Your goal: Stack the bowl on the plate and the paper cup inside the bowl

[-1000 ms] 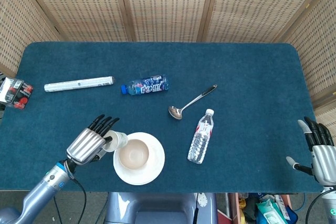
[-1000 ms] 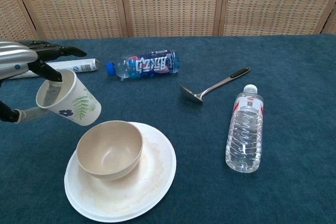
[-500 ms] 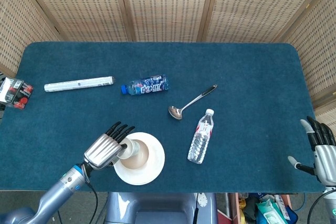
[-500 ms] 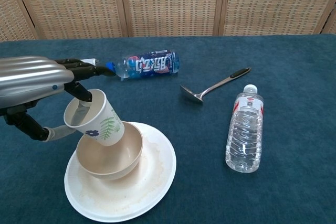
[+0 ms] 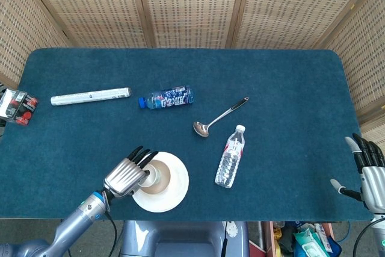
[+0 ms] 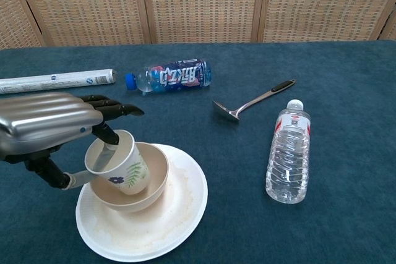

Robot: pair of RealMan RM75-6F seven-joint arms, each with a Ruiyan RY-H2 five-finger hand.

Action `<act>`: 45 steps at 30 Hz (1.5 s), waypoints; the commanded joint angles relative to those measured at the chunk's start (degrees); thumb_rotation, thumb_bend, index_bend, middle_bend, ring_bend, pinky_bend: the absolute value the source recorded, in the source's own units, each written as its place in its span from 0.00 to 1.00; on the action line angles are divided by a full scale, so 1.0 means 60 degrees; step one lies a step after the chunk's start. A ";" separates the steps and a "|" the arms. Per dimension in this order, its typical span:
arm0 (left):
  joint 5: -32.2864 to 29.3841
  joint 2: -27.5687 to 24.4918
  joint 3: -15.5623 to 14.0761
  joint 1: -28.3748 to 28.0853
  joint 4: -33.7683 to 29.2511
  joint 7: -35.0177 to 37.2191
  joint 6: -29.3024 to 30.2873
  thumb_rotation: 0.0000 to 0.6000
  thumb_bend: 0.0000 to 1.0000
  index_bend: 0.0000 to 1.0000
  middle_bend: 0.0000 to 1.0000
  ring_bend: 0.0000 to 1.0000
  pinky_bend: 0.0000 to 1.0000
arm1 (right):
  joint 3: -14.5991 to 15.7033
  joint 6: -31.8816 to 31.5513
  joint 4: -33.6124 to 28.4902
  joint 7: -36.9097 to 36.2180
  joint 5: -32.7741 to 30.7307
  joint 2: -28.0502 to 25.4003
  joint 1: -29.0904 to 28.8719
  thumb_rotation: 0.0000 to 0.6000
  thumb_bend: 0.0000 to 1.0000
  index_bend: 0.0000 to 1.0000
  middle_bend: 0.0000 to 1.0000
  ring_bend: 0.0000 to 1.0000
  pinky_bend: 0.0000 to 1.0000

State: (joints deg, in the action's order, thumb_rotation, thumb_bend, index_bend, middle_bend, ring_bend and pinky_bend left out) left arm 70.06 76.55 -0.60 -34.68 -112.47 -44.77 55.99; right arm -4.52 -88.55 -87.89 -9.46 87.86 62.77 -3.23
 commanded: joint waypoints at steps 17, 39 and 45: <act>0.0860 -0.0382 -0.0024 0.0301 -0.0278 0.1449 0.1111 1.00 0.32 0.29 0.00 0.00 0.00 | 0.0005 -0.0020 0.0013 -0.0016 0.0032 0.0008 0.0006 1.00 0.14 0.01 0.00 0.00 0.00; 0.4190 -0.1381 -0.1122 0.3757 0.1765 0.4913 0.5973 1.00 0.22 0.02 0.00 0.00 0.00 | -0.0017 -0.0291 0.0021 0.0468 0.0281 0.0274 -0.0008 1.00 0.14 0.01 0.00 0.00 0.00; 0.4637 -0.1029 -0.1162 0.4280 0.2655 0.4962 0.6491 1.00 0.21 0.00 0.00 0.00 0.00 | -0.0003 -0.0407 0.0039 0.0714 0.0383 0.0351 0.0010 1.00 0.14 0.01 0.00 0.00 0.00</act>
State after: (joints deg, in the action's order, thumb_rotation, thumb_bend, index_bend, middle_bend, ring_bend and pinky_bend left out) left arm 97.20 69.63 -7.24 -9.88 -97.85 -15.46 94.27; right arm -4.53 -90.92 -87.68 -5.42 90.15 64.80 -3.18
